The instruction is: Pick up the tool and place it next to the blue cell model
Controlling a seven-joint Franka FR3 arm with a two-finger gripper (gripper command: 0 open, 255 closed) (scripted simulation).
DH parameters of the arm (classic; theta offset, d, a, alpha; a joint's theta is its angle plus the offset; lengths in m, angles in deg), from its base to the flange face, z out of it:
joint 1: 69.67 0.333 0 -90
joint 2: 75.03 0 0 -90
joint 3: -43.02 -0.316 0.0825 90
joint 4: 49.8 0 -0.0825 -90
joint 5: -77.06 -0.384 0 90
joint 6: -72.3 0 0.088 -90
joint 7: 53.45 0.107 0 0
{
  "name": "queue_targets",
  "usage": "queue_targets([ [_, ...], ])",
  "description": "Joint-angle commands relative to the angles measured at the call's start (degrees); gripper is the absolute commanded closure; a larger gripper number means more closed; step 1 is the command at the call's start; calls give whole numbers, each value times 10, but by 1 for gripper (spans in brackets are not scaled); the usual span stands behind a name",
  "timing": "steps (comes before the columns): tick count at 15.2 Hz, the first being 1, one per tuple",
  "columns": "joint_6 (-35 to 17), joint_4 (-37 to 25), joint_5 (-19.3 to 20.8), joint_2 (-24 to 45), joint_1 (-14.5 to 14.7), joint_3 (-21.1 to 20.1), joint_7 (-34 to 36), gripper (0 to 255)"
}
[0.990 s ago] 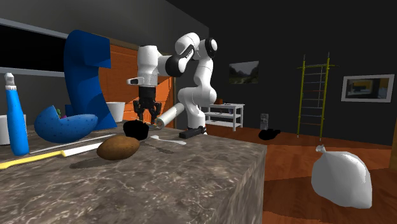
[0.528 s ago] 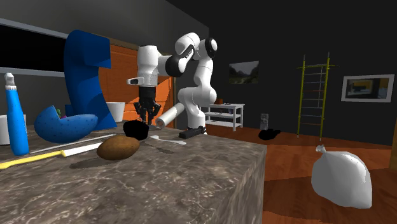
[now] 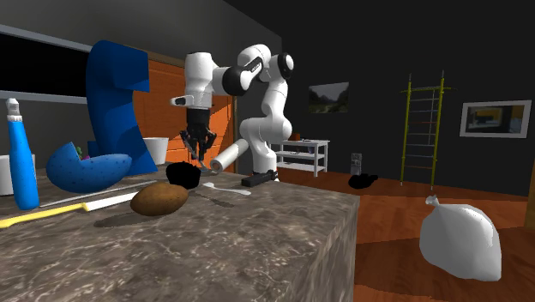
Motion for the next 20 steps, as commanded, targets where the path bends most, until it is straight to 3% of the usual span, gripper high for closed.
queue_targets([
  [1,18,-10,-2,-8,0,-2,-2,255],
  [20,177,-136,-23,-41,8,-22,-15,255],
])
